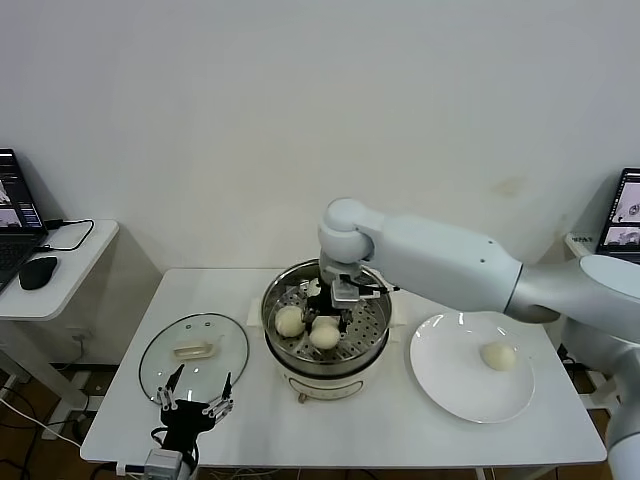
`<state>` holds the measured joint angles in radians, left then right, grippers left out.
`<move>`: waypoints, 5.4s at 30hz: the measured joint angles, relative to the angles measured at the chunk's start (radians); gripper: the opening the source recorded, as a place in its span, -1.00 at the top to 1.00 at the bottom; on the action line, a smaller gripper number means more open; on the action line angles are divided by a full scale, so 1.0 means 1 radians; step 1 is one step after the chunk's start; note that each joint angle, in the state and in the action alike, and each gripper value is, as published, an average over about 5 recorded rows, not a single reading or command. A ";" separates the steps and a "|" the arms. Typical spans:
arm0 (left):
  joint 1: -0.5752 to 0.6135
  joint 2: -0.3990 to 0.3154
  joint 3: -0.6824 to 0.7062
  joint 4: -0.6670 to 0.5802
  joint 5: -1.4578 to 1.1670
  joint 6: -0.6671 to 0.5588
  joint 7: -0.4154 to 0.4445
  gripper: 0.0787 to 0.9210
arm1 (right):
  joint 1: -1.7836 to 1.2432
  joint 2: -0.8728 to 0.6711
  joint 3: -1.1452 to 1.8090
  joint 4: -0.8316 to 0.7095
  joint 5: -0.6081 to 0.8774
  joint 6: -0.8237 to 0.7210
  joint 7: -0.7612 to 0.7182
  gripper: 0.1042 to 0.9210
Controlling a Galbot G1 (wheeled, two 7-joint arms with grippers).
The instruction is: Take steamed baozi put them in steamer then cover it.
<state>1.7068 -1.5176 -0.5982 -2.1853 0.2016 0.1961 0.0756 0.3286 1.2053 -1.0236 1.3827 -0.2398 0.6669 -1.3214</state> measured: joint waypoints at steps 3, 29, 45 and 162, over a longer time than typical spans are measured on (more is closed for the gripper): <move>-0.003 0.000 0.002 0.002 0.000 0.000 0.000 -0.77 | -0.008 0.003 0.000 0.008 -0.008 -0.001 0.000 -0.24; -0.004 0.003 0.002 0.006 -0.001 0.002 0.005 -0.77 | 0.052 -0.095 0.066 0.062 0.066 -0.118 0.008 -0.76; -0.009 0.026 0.009 0.002 -0.005 0.003 0.024 -0.77 | 0.052 -0.437 0.190 0.069 0.219 -0.608 0.007 -0.76; -0.031 0.063 -0.009 0.054 -0.023 0.005 0.017 -0.77 | 0.075 -0.411 0.106 -0.107 0.373 -0.967 0.043 -0.12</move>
<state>1.6758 -1.4547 -0.6072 -2.1316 0.1785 0.2014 0.0924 0.4038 0.7944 -0.9181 1.2760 0.1331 -0.2998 -1.2783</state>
